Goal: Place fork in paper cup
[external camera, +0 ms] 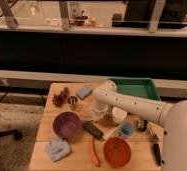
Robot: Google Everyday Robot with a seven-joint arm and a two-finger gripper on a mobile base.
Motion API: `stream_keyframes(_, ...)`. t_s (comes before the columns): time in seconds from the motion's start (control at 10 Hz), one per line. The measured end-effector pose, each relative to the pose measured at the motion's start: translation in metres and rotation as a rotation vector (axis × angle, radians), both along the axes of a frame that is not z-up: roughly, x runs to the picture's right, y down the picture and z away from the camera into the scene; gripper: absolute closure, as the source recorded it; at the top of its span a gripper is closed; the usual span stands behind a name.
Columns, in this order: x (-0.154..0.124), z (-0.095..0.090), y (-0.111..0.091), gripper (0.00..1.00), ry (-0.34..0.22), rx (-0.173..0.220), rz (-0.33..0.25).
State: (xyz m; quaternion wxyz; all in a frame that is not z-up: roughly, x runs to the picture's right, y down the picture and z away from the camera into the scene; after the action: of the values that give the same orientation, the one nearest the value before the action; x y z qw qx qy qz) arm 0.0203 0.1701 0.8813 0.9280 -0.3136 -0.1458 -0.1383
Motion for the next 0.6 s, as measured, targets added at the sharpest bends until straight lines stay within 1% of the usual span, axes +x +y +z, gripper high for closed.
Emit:
stream_keyframes(0.2,0.003,-0.009,-0.002,1.00,-0.007,-0.006,0.023)
stream_keyframes(0.4,0.002,-0.019,-0.010,1.00,-0.033,0.000,0.048)
stream_keyframes(0.6,0.001,-0.025,-0.015,1.00,-0.046,0.004,0.062)
